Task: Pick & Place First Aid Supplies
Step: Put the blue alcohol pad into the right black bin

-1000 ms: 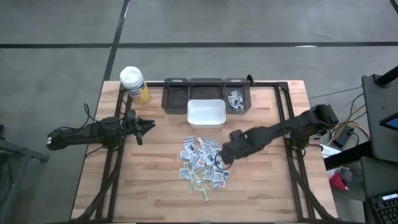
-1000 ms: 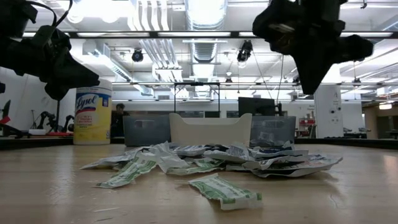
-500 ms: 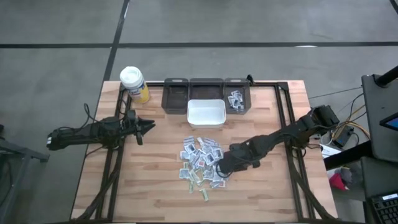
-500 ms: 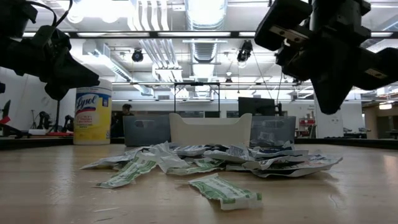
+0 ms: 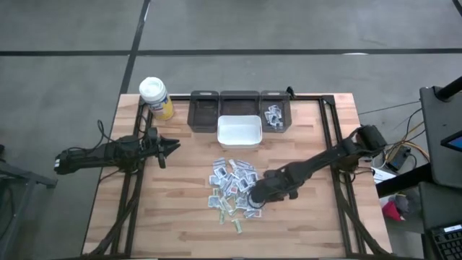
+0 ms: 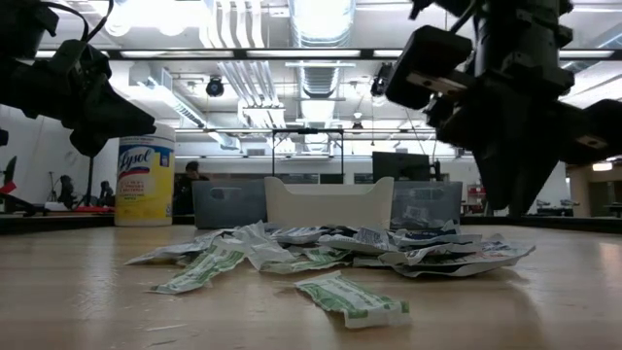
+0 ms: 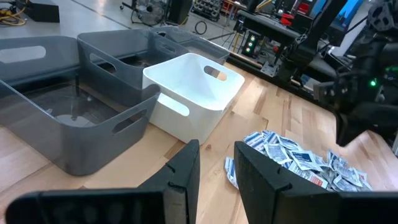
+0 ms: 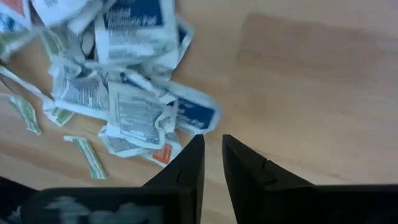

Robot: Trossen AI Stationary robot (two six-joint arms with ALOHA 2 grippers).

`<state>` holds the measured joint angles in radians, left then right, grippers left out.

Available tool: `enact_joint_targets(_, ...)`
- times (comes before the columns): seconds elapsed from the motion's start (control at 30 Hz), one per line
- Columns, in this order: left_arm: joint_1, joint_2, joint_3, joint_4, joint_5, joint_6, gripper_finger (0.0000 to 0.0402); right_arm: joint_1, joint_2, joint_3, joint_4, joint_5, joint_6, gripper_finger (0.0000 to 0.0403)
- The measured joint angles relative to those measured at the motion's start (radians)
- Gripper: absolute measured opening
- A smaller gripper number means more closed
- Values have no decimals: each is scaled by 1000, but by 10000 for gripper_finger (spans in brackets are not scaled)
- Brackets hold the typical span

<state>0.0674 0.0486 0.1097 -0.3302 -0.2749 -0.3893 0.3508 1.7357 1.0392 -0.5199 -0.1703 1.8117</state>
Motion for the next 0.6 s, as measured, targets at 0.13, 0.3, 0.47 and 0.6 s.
enact_joint_targets(0.13, 0, 0, 0, 0, 0, 0, 94, -11, 72, 55, -11, -53, -53, 67)
enact_joint_targets(0.3, 0, 0, 0, 0, 0, 0, 94, -21, 115, 128, -124, -69, -77, 73)
enact_joint_targets(0.47, 0, 0, 0, 0, 0, 0, 94, -19, 116, 161, -185, -66, -76, 72)
enact_joint_targets(0.6, 0, 0, 0, 0, 0, 0, 94, -20, 117, 157, -191, -59, -69, 80)
